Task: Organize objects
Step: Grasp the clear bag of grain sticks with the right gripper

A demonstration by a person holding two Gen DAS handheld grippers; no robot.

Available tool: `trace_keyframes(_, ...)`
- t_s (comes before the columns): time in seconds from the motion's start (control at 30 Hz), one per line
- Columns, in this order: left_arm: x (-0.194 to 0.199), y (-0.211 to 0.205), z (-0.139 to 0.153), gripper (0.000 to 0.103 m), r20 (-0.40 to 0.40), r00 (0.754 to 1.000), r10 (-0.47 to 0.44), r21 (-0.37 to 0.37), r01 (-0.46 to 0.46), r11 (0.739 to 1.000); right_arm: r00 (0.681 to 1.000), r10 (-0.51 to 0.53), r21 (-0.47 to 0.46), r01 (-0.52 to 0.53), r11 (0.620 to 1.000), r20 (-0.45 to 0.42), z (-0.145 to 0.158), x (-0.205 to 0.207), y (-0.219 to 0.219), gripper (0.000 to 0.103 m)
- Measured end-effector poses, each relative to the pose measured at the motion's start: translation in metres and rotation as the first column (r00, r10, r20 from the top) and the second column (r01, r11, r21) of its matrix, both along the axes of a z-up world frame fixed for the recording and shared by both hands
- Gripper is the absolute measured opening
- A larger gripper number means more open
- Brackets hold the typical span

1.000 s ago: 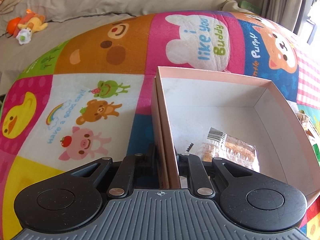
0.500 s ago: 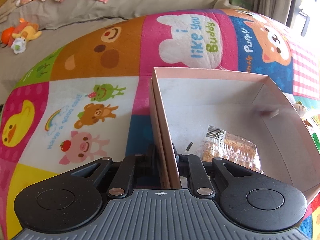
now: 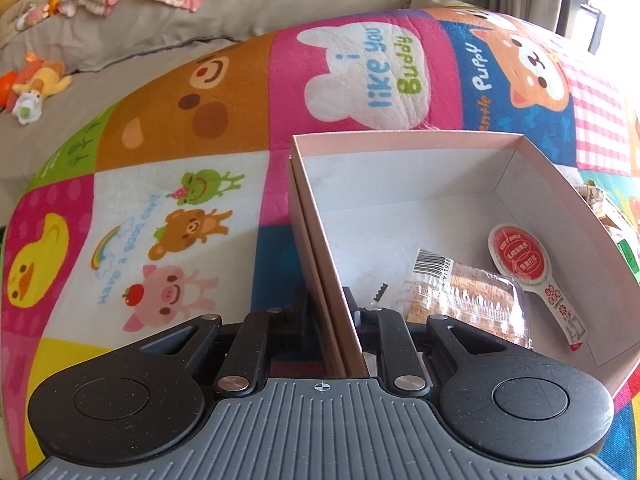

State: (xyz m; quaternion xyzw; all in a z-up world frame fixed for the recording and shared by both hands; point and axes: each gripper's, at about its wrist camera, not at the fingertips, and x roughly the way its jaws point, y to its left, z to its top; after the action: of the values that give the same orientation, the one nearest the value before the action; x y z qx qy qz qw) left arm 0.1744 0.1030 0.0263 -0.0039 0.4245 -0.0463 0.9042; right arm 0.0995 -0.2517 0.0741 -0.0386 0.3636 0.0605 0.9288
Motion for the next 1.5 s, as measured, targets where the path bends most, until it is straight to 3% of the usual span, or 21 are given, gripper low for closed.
trace_keyframes(0.23,-0.003,0.001,0.001,0.019,-0.008,1.0,-0.008,0.002,0.008,1.0,0.992,-0.026,0.017,0.029,0.999,-0.126,-0.055,-0.012,-0.014,0.074)
trace_keyframes(0.3,-0.002,0.001,0.001,0.019,-0.01,1.0,-0.001,0.0,0.001,1.0,0.989,-0.035,0.011,0.037,0.999,-0.145,-0.064,-0.012,-0.012,0.062)
trace_keyframes(0.33,-0.002,0.001,0.001,0.018,-0.009,1.0,0.004,-0.001,-0.004,1.0,0.987,-0.035,0.002,0.036,0.999,-0.156,-0.067,-0.012,-0.01,0.049)
trace_keyframes(0.43,0.0,-0.002,0.0,0.017,0.004,1.0,0.014,0.009,-0.014,1.0,0.989,-0.02,-0.023,0.016,1.0,-0.15,-0.067,-0.015,-0.002,0.04)
trace_keyframes(0.63,0.007,-0.011,0.001,0.016,0.004,1.0,0.015,0.022,-0.015,1.0,0.993,0.014,-0.068,-0.022,0.997,-0.116,-0.067,-0.026,0.01,0.039)
trace_keyframes(0.77,0.01,-0.017,0.002,0.016,-0.017,1.0,-0.009,0.031,0.009,0.999,0.993,0.008,-0.035,-0.012,0.999,-0.114,-0.068,-0.03,0.005,0.039)
trace_keyframes(0.97,0.01,-0.01,0.006,0.016,-0.06,0.998,-0.003,-0.013,0.002,1.0,0.993,-0.011,-0.012,0.009,1.0,-0.119,-0.069,-0.032,0.001,0.039)
trace_keyframes(1.17,0.001,-0.014,0.019,0.017,-0.029,0.999,0.019,-0.014,-0.019,1.0,0.994,-0.019,-0.024,0.016,1.0,-0.11,-0.069,-0.033,0.003,0.039)
trace_keyframes(1.33,0.001,-0.021,0.012,0.015,-0.022,0.999,0.036,0.032,-0.035,0.999,0.995,-0.019,-0.046,0.015,0.999,-0.101,-0.069,-0.035,0.006,0.039)
trace_keyframes(1.5,0.001,-0.016,0.004,0.012,-0.031,0.998,0.05,0.002,-0.05,0.999,0.995,-0.008,-0.074,0.001,0.997,-0.1,-0.068,-0.039,0.009,0.039)
